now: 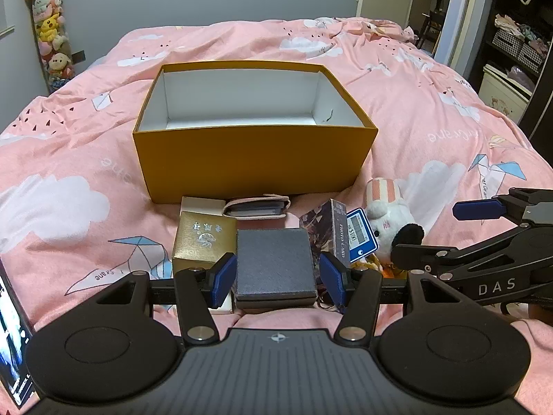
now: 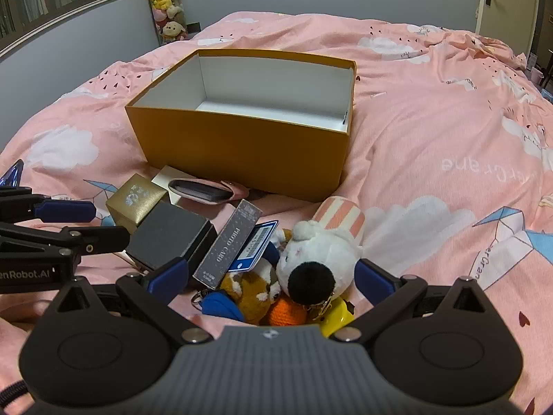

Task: Organize objects
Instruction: 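Close the left gripper on the small gold box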

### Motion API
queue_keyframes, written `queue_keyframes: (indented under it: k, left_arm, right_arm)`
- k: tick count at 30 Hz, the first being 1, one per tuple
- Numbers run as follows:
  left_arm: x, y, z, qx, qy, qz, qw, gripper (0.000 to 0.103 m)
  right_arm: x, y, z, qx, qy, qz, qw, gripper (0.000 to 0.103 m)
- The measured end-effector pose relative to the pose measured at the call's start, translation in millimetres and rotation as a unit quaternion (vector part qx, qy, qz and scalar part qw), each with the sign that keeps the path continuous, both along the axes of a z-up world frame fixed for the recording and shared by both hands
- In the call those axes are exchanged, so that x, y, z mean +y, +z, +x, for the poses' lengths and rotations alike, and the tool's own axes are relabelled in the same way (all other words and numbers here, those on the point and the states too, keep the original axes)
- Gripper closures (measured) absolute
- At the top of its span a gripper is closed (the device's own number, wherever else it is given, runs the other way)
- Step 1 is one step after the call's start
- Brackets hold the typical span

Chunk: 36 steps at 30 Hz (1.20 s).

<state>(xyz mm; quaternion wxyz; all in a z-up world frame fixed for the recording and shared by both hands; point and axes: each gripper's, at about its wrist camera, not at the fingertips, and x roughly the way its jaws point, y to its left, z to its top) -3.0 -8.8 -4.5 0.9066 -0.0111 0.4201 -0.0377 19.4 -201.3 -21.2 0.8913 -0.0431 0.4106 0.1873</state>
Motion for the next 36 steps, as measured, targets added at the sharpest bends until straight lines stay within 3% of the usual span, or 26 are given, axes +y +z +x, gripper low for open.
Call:
queue_keyframes:
  k: [18,26,36]
  left_arm:
    - [-1,-4,2,0.01,-0.003,0.001,0.9999,0.037]
    - [17,-1,7,0.024,0.005,-0.019,0.9995,0.037]
    - [53,-10,36,0.062,0.034,-0.008,0.9975,0.032]
  right_arm:
    - [0,2,2,0.006,-0.001,0.0,1.0,0.001]
    - [2,1,6,0.013,0.006,-0.003,1.0,0.001]
    - [31,11,34,0.02,0.082,-0.033,0.996,0.002]
